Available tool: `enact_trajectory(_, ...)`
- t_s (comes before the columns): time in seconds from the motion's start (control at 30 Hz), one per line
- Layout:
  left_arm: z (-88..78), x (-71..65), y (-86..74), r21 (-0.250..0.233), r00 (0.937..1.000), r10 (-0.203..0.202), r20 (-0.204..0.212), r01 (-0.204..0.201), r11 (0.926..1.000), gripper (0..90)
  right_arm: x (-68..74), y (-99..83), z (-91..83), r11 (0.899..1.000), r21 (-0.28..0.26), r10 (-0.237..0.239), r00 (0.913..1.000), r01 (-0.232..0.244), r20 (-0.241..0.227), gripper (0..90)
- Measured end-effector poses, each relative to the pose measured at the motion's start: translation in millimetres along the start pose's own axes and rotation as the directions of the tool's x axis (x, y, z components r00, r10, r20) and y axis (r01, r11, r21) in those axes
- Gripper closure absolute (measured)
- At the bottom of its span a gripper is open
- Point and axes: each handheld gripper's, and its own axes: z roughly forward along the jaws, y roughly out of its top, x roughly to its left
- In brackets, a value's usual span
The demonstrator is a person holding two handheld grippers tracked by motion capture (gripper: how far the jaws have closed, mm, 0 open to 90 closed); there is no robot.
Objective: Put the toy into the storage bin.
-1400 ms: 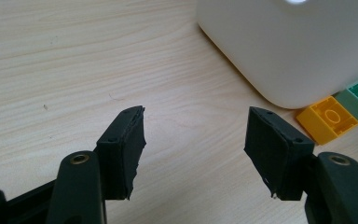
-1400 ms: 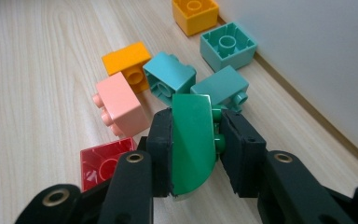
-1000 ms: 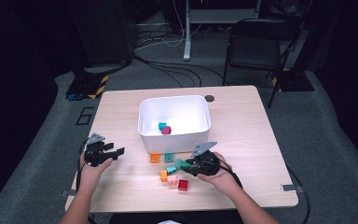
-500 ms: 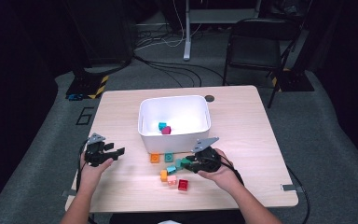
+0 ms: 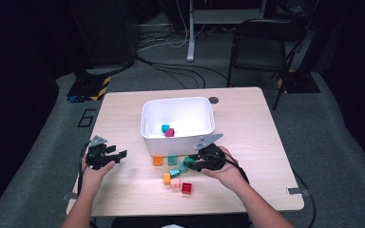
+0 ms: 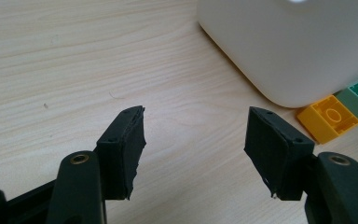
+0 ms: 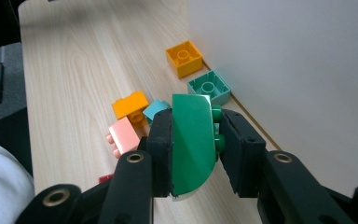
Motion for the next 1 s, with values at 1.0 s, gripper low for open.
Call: enact_trajectory(1.0, 0.7, 0.5, -0.4, -0.006, 0.9999, -0.012, 0.004, 0.012, 0.9999, 37.4, -6.7, 77.7, -29.6, 0.999, -0.038, -0.023, 0.9996, 0.024, 0.013, 65.7)
